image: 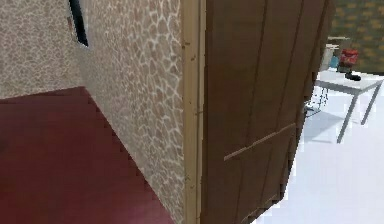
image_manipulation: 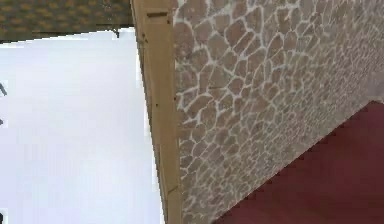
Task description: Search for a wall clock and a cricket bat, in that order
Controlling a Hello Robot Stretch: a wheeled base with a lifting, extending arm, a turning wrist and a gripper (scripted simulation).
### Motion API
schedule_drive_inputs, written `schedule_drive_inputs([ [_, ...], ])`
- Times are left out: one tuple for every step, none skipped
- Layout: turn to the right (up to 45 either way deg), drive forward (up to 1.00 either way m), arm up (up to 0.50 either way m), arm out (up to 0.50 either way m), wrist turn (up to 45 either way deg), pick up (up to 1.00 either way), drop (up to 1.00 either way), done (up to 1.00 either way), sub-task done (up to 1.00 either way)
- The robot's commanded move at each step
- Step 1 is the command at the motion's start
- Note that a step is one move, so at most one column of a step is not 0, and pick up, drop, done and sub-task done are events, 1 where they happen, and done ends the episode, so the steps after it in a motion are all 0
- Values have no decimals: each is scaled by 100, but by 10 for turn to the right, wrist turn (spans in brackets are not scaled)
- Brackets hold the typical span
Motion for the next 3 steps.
schedule_drive_inputs([
  [210, 0, 0, 0, 0, 0, 0, 0, 0],
  [0, 45, 0, 0, 0, 0, 0, 0, 0],
  [300, 0, 0, 0, 0, 0, 0, 0, 0],
])
